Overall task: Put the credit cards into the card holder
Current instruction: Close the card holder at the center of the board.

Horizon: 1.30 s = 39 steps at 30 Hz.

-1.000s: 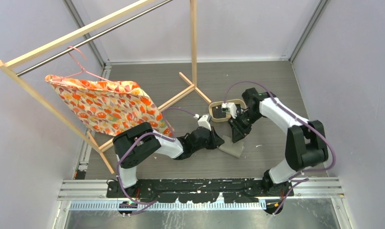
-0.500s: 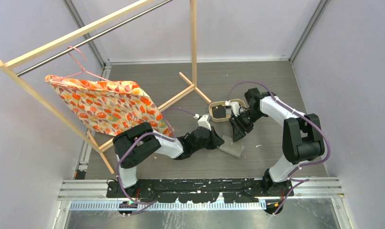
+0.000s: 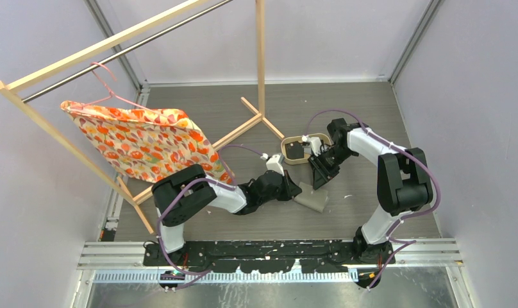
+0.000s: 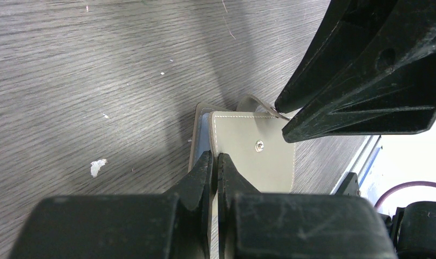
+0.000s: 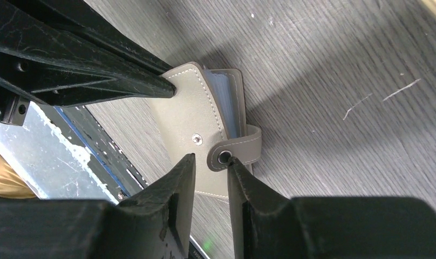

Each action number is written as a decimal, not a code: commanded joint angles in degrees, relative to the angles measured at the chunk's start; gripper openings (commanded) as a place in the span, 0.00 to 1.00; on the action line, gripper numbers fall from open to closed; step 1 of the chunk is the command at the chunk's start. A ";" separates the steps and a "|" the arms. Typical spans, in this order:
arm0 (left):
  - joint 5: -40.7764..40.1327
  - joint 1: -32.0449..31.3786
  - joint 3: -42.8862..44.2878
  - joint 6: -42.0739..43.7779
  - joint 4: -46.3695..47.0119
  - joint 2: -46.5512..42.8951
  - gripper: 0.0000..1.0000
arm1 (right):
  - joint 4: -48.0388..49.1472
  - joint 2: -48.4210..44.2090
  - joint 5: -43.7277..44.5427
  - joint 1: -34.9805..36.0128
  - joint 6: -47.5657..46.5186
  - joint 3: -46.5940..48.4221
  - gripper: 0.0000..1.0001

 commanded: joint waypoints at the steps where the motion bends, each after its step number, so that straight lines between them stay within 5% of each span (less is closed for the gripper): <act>1: -1.66 0.09 0.53 1.16 -2.45 -0.13 0.00 | 0.44 0.31 0.42 0.25 0.91 2.18 0.32; 21: -1.66 0.09 0.66 1.09 -2.58 0.14 0.00 | 1.30 1.13 2.06 0.60 2.54 2.95 0.04; 31: -1.39 0.10 0.75 1.07 -2.54 0.31 0.00 | 2.76 -0.05 3.37 0.81 2.85 2.38 0.29; 39: -1.31 0.03 0.84 1.07 -2.55 0.55 0.00 | 3.28 0.47 4.05 1.03 3.59 2.62 0.27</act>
